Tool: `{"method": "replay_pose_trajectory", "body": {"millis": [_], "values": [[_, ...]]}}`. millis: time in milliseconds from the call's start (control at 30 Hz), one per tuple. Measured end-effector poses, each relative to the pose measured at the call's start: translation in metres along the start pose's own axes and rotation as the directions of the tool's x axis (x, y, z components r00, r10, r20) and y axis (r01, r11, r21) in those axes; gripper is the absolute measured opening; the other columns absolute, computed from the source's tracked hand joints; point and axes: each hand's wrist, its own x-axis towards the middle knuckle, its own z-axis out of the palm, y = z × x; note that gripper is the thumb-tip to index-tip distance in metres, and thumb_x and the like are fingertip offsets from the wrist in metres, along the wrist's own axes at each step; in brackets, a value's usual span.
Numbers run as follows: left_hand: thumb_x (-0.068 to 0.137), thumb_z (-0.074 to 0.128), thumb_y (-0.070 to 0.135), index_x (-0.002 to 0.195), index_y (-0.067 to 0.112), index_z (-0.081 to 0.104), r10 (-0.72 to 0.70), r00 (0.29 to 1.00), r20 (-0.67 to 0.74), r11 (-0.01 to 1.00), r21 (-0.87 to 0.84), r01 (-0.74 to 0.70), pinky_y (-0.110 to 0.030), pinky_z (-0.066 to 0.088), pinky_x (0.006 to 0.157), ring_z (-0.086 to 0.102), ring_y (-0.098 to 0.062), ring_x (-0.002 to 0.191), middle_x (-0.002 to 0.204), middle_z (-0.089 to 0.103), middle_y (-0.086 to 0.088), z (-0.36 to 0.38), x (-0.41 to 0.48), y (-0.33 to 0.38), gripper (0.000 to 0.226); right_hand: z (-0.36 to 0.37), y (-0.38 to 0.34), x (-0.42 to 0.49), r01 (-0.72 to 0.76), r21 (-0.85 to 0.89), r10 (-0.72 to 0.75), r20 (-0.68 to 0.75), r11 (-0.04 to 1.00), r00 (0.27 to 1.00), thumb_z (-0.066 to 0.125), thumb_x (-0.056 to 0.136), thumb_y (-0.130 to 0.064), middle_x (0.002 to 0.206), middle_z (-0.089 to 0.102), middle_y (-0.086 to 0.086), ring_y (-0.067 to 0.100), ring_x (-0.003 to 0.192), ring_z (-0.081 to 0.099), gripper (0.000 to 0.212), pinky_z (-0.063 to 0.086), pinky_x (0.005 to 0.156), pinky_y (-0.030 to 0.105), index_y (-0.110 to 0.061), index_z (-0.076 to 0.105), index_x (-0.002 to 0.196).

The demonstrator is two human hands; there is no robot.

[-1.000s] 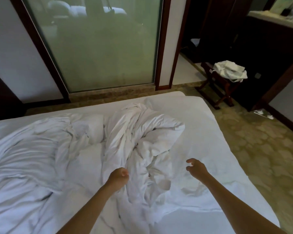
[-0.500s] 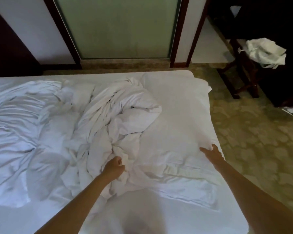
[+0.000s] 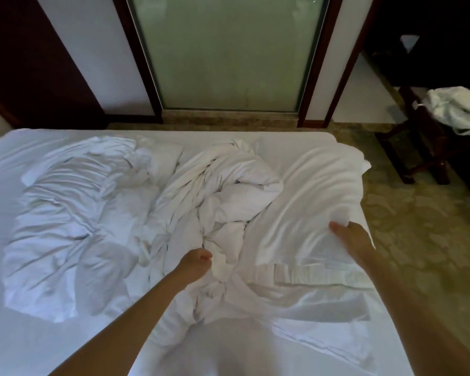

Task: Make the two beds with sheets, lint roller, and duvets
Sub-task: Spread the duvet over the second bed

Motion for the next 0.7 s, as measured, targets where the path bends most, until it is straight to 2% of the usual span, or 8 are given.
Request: {"method": "replay_pose_trajectory", "body": {"millis": [133,267,333,367,467,600,667,700], "values": [[0.094,0.050,0.020,0.122,0.012,0.057,-0.011,1.000,-0.028,0.996,-0.094,0.008,-0.027,0.048,0.087,0.060,-0.022,0.107,0.121,0.060,-0.006,-0.037,-0.004,-0.013,0.030,0.016,-0.105,-0.029,0.222,-0.037,-0.223,-0.056,0.974,0.973,0.057,0.082,-0.050,0.121,0.060,0.020,0.039,0.110,0.055,0.063,0.041,0.100,0.051,0.000,0.058,0.119],[0.094,0.052,0.013,0.114,0.009,0.059,0.030,0.998,-0.056,0.958,-0.282,-0.044,-0.012,0.041,0.050,0.059,-0.016,0.079,0.112,0.063,-0.008,-0.106,-0.013,-0.041,0.022,0.085,-0.225,-0.094,0.446,-0.206,-0.452,0.024,0.871,0.892,0.050,0.095,-0.034,0.126,0.057,0.012,0.033,0.118,0.050,0.038,0.039,0.101,0.040,-0.008,0.057,0.122],[0.093,0.053,0.005,0.108,0.008,0.059,0.061,0.994,-0.090,0.907,-0.412,-0.093,-0.007,0.037,0.042,0.055,-0.013,0.069,0.104,0.060,-0.010,-0.153,-0.028,-0.065,0.016,0.147,-0.274,-0.130,0.593,-0.409,-0.585,0.160,0.694,0.795,0.046,0.096,-0.026,0.090,0.059,-0.001,0.028,0.100,0.054,0.019,0.040,0.079,0.032,-0.016,0.056,0.084],[0.093,0.052,0.003,0.108,0.008,0.059,0.067,0.992,-0.110,0.884,-0.455,-0.110,-0.006,0.037,0.041,0.055,-0.012,0.068,0.103,0.060,-0.010,-0.177,-0.037,-0.083,0.017,0.183,-0.292,-0.150,0.650,-0.495,-0.633,0.232,0.577,0.739,0.043,0.096,-0.024,0.075,0.051,-0.004,0.025,0.090,0.054,0.026,0.037,0.074,0.030,-0.019,0.046,0.071],[0.092,0.049,-0.007,0.103,0.004,0.056,0.017,0.985,-0.173,0.836,-0.539,-0.109,-0.006,0.038,0.039,0.053,-0.013,0.067,0.093,0.058,-0.011,-0.248,-0.051,-0.155,0.017,0.294,-0.311,-0.198,0.731,-0.625,-0.582,0.496,0.276,0.644,0.040,0.095,-0.021,0.093,0.061,0.005,0.024,0.098,0.058,0.019,0.036,0.092,0.033,-0.017,0.057,0.089],[0.094,0.046,-0.007,0.075,0.011,0.053,-0.159,0.954,-0.255,0.864,-0.504,0.009,-0.007,0.035,0.033,0.056,-0.007,0.050,0.083,0.058,-0.011,-0.321,-0.048,-0.254,0.027,0.434,-0.279,-0.263,0.842,-0.536,-0.451,0.740,0.052,0.499,0.040,0.094,-0.020,0.118,0.061,0.012,0.027,0.112,0.055,0.027,0.029,0.098,0.037,-0.009,0.057,0.112],[0.095,0.049,0.001,0.075,0.017,0.051,-0.228,0.951,-0.208,0.876,-0.470,0.107,-0.010,0.039,0.036,0.052,-0.010,0.060,0.089,0.059,-0.008,-0.337,-0.048,-0.293,0.025,0.481,-0.259,-0.301,0.891,-0.447,-0.392,0.807,0.084,0.441,0.041,0.095,-0.021,0.115,0.062,0.013,0.028,0.109,0.056,0.022,0.029,0.097,0.039,-0.012,0.057,0.107],[0.095,0.049,0.005,0.078,0.015,0.053,-0.261,0.952,-0.162,0.864,-0.479,0.156,-0.016,0.041,0.041,0.051,-0.014,0.062,0.086,0.059,-0.006,-0.341,-0.051,-0.307,0.020,0.499,-0.252,-0.318,0.900,-0.399,-0.347,0.831,0.173,0.435,0.042,0.095,-0.023,0.112,0.063,0.013,0.029,0.108,0.056,0.016,0.030,0.095,0.040,-0.016,0.057,0.099]]}}
